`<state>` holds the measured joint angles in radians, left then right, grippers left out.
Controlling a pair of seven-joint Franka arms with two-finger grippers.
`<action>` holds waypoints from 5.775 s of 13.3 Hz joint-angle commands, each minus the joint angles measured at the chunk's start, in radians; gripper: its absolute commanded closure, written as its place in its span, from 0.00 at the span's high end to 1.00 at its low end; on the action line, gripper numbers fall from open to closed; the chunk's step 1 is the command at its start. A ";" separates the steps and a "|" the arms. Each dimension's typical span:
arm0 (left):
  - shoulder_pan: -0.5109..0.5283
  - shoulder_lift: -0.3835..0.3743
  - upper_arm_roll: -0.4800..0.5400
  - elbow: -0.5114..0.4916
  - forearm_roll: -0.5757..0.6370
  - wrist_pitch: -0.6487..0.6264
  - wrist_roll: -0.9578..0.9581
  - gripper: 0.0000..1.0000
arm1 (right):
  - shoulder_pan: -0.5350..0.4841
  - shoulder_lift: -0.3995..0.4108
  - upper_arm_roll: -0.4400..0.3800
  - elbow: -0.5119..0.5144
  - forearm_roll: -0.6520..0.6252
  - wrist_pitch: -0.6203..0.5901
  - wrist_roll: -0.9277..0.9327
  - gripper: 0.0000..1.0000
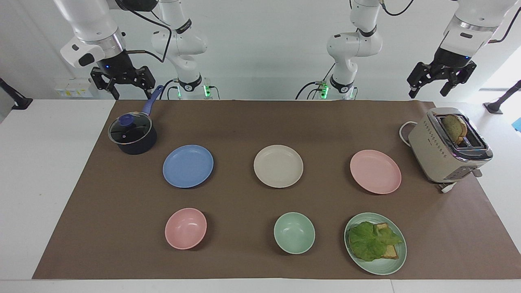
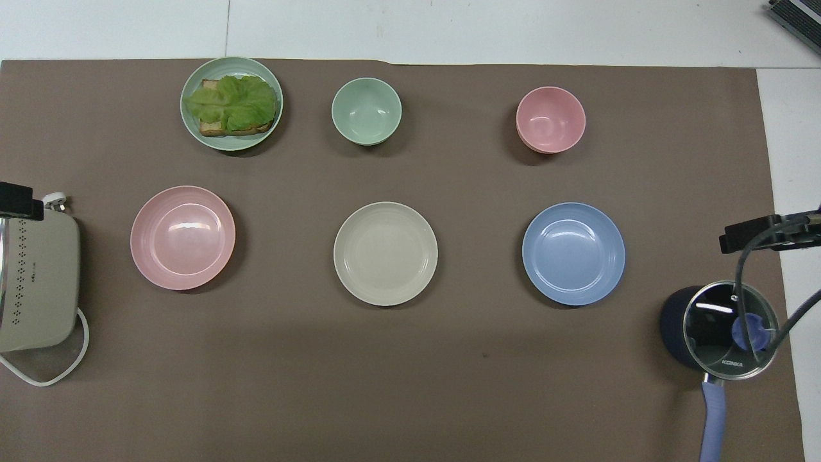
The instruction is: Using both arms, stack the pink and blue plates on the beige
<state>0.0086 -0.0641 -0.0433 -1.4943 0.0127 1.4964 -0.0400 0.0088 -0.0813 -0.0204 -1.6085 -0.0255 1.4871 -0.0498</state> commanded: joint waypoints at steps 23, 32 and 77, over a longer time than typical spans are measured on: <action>0.079 0.116 0.022 -0.434 -0.010 0.508 0.046 1.00 | -0.009 -0.061 0.008 -0.087 0.036 0.065 -0.012 1.00; 0.131 0.245 0.020 -0.549 -0.010 0.685 0.038 1.00 | -0.009 -0.063 0.008 -0.090 0.036 0.062 -0.013 1.00; -0.311 0.141 0.002 -0.504 -0.427 0.539 -0.392 0.00 | -0.009 -0.064 0.008 -0.096 0.036 0.064 -0.016 1.00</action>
<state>-0.2516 0.1073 -0.0598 -1.9324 -0.3950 1.9717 -0.4112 0.0074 -0.1205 -0.0132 -1.6735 -0.0132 1.5286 -0.0498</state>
